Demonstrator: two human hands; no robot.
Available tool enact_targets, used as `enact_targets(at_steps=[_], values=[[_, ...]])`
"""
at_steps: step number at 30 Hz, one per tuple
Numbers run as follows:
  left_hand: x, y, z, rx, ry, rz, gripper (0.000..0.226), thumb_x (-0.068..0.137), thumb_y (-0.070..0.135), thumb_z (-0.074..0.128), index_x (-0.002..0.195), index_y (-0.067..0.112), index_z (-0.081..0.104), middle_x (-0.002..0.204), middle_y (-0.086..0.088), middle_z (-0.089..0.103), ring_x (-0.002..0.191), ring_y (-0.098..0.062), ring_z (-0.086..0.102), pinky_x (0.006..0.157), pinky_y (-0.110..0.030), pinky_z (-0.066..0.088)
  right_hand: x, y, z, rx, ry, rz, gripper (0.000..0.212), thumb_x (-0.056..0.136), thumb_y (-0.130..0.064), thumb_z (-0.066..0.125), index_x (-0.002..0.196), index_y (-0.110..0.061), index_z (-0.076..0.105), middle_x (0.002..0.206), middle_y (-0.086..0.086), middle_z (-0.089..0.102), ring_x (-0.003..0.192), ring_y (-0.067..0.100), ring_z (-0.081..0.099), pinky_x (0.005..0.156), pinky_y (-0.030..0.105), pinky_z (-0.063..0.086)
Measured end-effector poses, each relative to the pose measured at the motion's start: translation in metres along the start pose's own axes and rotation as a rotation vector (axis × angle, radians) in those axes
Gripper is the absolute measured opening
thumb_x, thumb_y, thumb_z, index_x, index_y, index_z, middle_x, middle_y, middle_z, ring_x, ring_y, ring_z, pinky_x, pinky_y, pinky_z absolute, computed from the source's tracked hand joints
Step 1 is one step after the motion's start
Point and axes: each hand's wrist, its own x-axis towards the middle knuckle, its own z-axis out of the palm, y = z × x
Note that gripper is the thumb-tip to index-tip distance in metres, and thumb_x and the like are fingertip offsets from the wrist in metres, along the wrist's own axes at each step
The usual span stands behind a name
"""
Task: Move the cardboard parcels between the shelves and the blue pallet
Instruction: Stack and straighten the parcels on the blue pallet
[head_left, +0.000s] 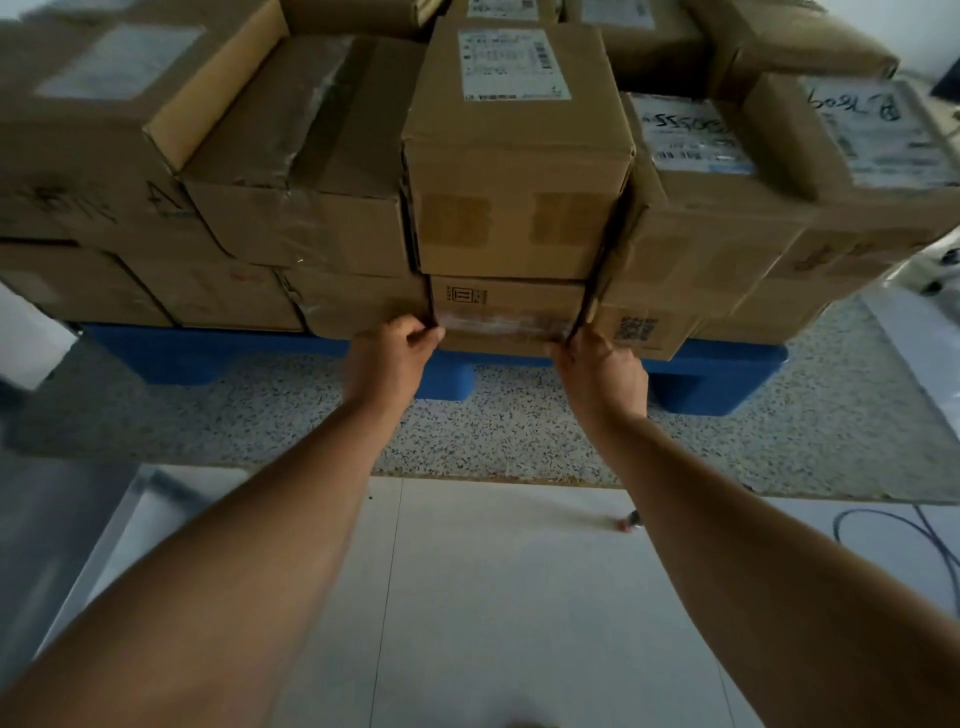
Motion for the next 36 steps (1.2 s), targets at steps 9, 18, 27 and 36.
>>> enact_targets(at_steps=[9,18,27,36], values=[[0.004,-0.002,0.006,-0.013,0.004,0.002,0.028,0.089,0.038,0.060,0.079,0.013,0.068,0.068,-0.005,0.066,0.058,-0.018,0.058,0.050,-0.027,0.037,0.002,0.000,0.001,-0.033,0.009,-0.022,0.040,0.095,-0.045,0.048,0.095,-0.006,0.059,0.085,0.020,0.068,0.076,0.038,0.064,0.057,0.031,0.034],[-0.030,0.015,0.013,-0.052,-0.040,-0.098,0.026,0.087,0.040,0.061,0.099,0.018,0.066,0.095,0.000,0.070,0.086,-0.022,0.064,0.074,-0.038,0.053,-0.019,0.010,-0.025,-0.054,0.003,-0.065,0.036,0.095,-0.043,0.049,0.098,-0.009,0.057,0.086,0.015,0.069,0.077,0.035,0.065,0.058,0.030,0.032],[-0.043,0.090,0.047,0.085,-0.079,-0.018,0.027,0.089,0.049,0.055,0.099,0.027,0.065,0.100,0.007,0.069,0.092,-0.018,0.063,0.067,-0.030,0.048,-0.016,0.089,-0.056,-0.139,0.025,-0.002,0.030,0.094,-0.044,0.048,0.091,-0.015,0.051,0.091,0.009,0.068,0.081,0.033,0.063,0.057,0.030,0.031],[-0.034,0.109,0.083,0.149,-0.054,-0.044,0.031,0.089,0.049,0.055,0.094,0.022,0.070,0.082,-0.002,0.070,0.076,-0.022,0.063,0.060,-0.030,0.047,0.018,0.114,-0.040,-0.087,0.019,-0.103,0.039,0.091,-0.053,0.049,0.103,-0.018,0.059,0.101,0.006,0.067,0.091,0.031,0.062,0.061,0.031,0.032]])
